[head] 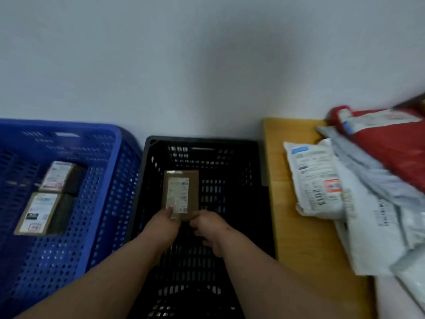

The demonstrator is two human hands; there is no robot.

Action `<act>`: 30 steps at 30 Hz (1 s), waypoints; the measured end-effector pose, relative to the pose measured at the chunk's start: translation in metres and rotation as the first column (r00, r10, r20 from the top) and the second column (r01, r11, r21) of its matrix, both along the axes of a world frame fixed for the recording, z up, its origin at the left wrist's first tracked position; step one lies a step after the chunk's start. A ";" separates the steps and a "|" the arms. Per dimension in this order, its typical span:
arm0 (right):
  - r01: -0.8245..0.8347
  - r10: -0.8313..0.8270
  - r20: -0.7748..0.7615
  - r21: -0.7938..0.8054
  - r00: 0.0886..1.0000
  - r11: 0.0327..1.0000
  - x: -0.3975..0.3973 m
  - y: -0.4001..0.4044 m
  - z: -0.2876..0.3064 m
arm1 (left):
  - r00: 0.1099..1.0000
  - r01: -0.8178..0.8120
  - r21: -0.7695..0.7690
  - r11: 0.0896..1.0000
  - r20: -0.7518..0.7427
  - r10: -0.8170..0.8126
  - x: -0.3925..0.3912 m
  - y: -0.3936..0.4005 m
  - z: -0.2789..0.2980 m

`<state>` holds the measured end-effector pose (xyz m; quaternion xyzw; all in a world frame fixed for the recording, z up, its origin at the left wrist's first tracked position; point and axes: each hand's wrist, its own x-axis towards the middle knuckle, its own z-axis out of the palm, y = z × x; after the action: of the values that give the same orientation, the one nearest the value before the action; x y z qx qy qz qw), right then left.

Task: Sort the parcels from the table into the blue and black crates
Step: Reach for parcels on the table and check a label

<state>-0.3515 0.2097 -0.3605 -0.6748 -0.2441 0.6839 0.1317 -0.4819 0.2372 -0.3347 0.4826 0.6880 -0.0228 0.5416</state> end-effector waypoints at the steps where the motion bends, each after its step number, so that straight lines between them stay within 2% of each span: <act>1: -0.024 0.024 0.018 0.047 1.000 0.999 0.005 -0.003 0.018 | 1.000 -0.002 0.011 1.000 0.015 0.002 0.004 -0.004 0.014; 8: 0.035 -0.087 0.154 0.309 0.984 0.950 0.065 -0.043 0.139 | 0.993 0.060 0.186 0.981 0.086 -0.077 0.052 -0.041 0.121; 12: 0.124 -0.239 0.225 0.429 0.945 0.895 0.107 -0.092 0.196 | 0.979 0.149 0.335 0.931 0.085 -0.187 0.083 -0.070 0.171; 18: 0.161 -0.373 0.316 0.534 0.873 0.830 0.155 -0.176 0.247 | 0.955 0.237 0.377 0.895 0.077 -0.286 0.107 -0.121 0.222; 22: 0.238 -0.445 0.299 0.535 0.845 0.811 0.191 -0.220 0.266 | 0.937 0.273 0.435 0.858 0.083 -0.340 0.136 -0.143 0.241; 27: 0.293 -0.559 0.341 0.588 0.756 0.754 0.265 -0.254 0.273 | 0.918 0.317 0.446 0.837 0.077 -0.389 0.199 -0.158 0.252; 30: 0.266 -0.670 0.435 0.682 0.601 0.681 0.328 -0.274 0.279 | 0.902 0.342 0.480 0.807 0.072 -0.425 0.259 -0.171 0.254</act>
<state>-0.0239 -0.0643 -0.0814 -0.8412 -0.2635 0.2358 0.4092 -0.2226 0.0661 -0.0803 0.7255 0.5108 0.0728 0.4553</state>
